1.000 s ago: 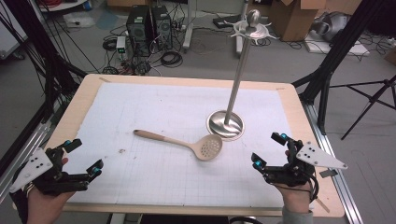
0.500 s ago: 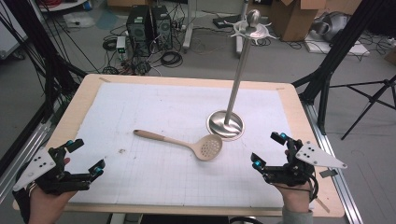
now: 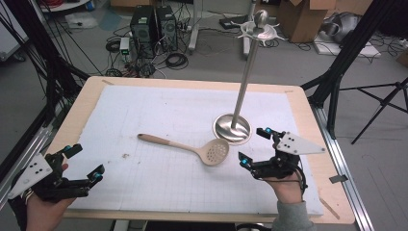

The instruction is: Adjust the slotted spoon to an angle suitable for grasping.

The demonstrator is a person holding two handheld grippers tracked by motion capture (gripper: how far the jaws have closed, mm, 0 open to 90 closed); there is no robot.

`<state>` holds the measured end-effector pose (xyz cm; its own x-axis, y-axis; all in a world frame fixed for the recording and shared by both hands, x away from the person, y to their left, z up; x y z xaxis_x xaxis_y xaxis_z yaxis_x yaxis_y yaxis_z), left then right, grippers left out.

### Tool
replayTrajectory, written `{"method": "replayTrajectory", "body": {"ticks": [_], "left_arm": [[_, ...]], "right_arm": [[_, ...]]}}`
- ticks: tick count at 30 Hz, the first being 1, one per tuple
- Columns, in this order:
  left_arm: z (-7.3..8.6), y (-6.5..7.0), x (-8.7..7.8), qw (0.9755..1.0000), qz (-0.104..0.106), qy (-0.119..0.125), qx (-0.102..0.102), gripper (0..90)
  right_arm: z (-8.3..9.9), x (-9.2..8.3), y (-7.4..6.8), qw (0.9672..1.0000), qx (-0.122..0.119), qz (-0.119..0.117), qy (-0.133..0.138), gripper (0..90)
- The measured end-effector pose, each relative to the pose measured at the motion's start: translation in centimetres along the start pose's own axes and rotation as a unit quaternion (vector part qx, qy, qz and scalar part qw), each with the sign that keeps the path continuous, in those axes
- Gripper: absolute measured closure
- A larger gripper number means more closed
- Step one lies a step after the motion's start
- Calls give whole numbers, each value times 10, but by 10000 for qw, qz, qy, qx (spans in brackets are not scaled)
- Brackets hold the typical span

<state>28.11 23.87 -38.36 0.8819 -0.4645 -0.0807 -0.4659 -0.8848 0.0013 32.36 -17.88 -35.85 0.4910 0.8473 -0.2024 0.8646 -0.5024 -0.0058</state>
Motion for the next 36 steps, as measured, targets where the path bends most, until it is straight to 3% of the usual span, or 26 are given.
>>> {"method": "replayTrajectory", "body": {"ticks": [7,12,23,32,34,36], "left_arm": [[1,1,-1,10000,11,-22,9,17],[3,2,-2,10000,9,-53,-1,17],[7,1,-5,9999,-10,-102,-17,17],[9,4,-8,9999,8,-141,-15,17],[10,3,-9,9999,-5,-145,-28,17],[11,3,-9,9999,-12,-143,-36,17]], "right_arm": [[0,24,-4,9993,-48,-306,-219,32],[2,49,-10,9970,-115,-640,-423,46],[8,85,-16,9925,-76,-982,-721,67],[12,113,-17,9896,-68,-1078,-950,68],[11,119,-19,9884,-64,-1190,-938,138],[12,125,-21,9874,-96,-1271,-937,148]]}}
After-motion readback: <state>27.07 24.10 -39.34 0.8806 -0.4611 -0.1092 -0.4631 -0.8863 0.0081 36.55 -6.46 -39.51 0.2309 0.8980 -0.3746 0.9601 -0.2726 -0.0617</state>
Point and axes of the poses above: each handheld gripper's, and its own axes: x roughly forward along the jaws, z roughly out of its underside, y roughly to its right, the point moved 10 cm from there along x, roughly forward along the jaws, and after that the axes turned 9 degrees about -z, right-handed, at the moved point
